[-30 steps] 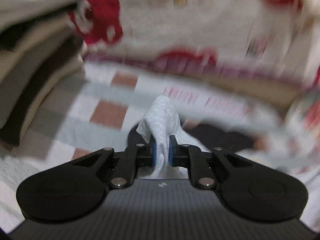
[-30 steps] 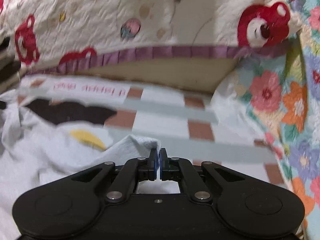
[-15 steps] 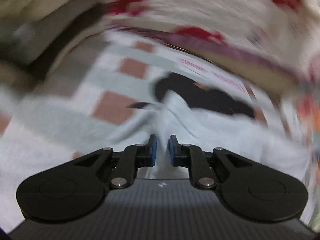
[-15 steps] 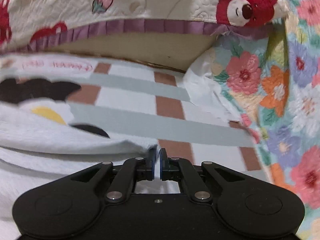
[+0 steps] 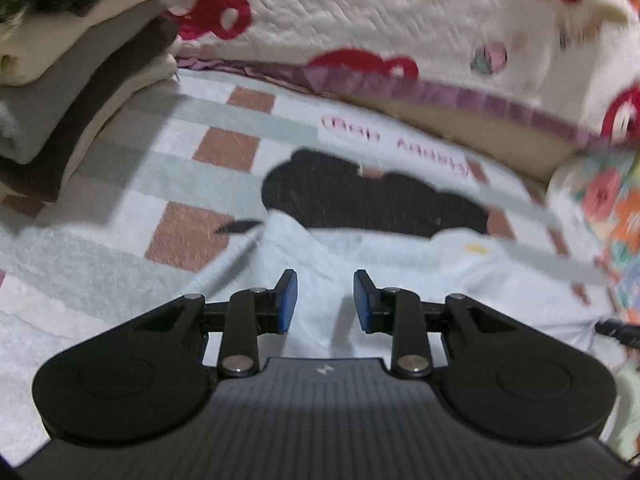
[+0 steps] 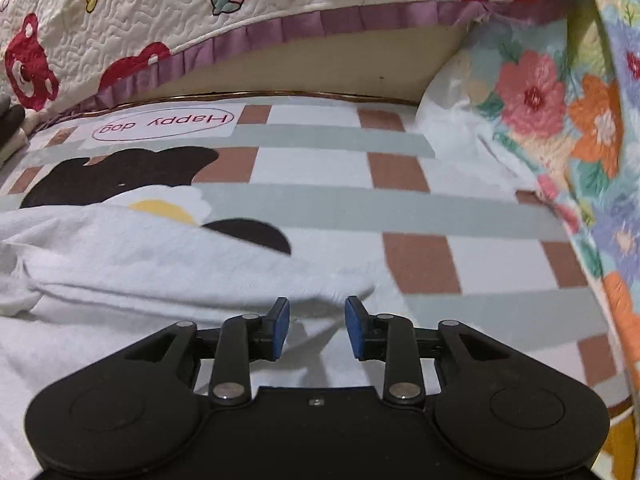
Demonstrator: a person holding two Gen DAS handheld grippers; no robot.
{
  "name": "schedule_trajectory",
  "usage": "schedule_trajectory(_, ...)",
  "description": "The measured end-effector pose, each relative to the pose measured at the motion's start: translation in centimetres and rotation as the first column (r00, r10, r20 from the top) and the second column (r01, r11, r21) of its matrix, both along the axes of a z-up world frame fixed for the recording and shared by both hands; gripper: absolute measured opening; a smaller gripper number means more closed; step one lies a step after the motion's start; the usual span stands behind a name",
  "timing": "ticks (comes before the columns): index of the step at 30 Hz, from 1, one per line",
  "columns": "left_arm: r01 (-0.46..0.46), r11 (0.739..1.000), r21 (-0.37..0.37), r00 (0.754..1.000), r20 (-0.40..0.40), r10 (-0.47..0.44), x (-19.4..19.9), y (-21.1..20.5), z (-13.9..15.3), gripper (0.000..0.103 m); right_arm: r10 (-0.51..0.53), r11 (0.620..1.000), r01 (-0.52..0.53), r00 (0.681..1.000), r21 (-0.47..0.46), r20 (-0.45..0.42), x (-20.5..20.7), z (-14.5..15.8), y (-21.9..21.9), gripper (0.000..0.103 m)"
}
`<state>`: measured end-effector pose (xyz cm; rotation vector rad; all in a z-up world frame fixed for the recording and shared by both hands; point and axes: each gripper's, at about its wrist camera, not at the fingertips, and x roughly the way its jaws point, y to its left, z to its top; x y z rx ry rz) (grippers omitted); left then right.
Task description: Fold clothes
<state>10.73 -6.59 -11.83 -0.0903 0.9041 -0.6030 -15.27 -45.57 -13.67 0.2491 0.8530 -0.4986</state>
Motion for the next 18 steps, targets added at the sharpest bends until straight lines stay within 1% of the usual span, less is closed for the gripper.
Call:
schedule_trajectory(2, -0.049, 0.999, -0.022, 0.999, -0.008, 0.049, 0.6, -0.6, 0.3, 0.033, -0.003, 0.999, 0.001, 0.999, 0.035, 0.033, -0.3, -0.1, -0.3, 0.043)
schedule_trajectory(3, -0.098, 0.995, -0.012, 0.995, 0.02, 0.098, 1.1, -1.0, 1.0, 0.038, 0.008, 1.0, -0.008, 0.999, 0.0, 0.036, -0.1, -0.1, 0.0, 0.05)
schedule_trajectory(4, -0.149, 0.989, -0.001, 0.988, 0.052, 0.148, 1.6, -1.5, 1.7, 0.042, 0.019, 0.999, -0.017, 0.999, -0.041, 0.038, 0.2, -0.1, 0.2, 0.065)
schedule_trajectory(5, -0.183, 0.983, 0.007, 0.979, 0.096, 0.182, 2.3, -2.1, 2.6, 0.047, 0.049, 0.988, -0.048, 0.999, -0.147, 0.0, 0.9, -0.3, 0.9, 0.071)
schedule_trajectory(6, -0.197, 0.98, 0.023, 0.973, 0.124, 0.193, 3.0, -2.6, 3.1, 0.05, 0.086, 0.968, -0.096, 0.995, -0.233, -0.051, 1.4, -0.7, 1.6, 0.072)
schedule_trajectory(7, -0.195, 0.978, 0.067, 0.975, 0.12, 0.186, 3.6, -3.2, 3.3, 0.053, 0.12, 0.939, -0.147, 0.987, -0.311, -0.105, 1.9, -1.0, 2.3, 0.072)
schedule_trajectory(8, -0.191, 0.975, 0.115, 0.978, 0.111, 0.178, 4.2, -3.7, 3.5, 0.055, 0.149, 0.901, -0.201, 0.976, -0.384, -0.161, 2.4, -1.3, 3.0, 0.072)
schedule_trajectory(9, -0.166, 0.975, 0.149, 0.985, 0.08, 0.155, 4.5, -4.1, 3.1, 0.055, 0.173, 0.893, -0.23, 0.969, -0.387, -0.175, 2.6, -1.4, 3.4, 0.072)
schedule_trajectory(10, -0.137, 0.974, 0.181, 0.99, 0.045, 0.131, 4.7, -4.5, 2.6, 0.055, 0.19, 0.897, -0.241, 0.967, -0.371, -0.168, 2.6, -1.4, 3.4, 0.072)
schedule_trajectory(14, -0.124, 0.977, 0.172, 0.992, 0.003, 0.126, 3.4, -3.8, -0.1, 0.053, 0.17, 0.93, -0.198, 0.978, -0.308, -0.117, 2.8, -1.9, 2.9, 0.072)
schedule_trajectory(16, -0.12, 0.979, 0.165, 0.992, -0.016, 0.124, 2.7, -3.4, -1.5, 0.051, 0.176, 0.937, -0.199, 0.979, -0.287, -0.104, 2.9, -2.3, 3.0, 0.071)
schedule_trajectory(17, -0.118, 0.98, 0.161, 0.992, -0.025, 0.123, 2.4, -3.2, -2.2, 0.035, 0.183, 0.934, -0.206, 0.978, -0.293, -0.104, 2.8, -2.5, 3.2, 0.071)
schedule_trajectory(18, -0.114, 0.984, 0.134, 0.992, -0.044, 0.121, 2.2, -2.7, -2.5, 0.015, 0.188, 0.928, -0.212, 0.976, -0.306, -0.108, 2.8, -2.8, 3.3, 0.071)
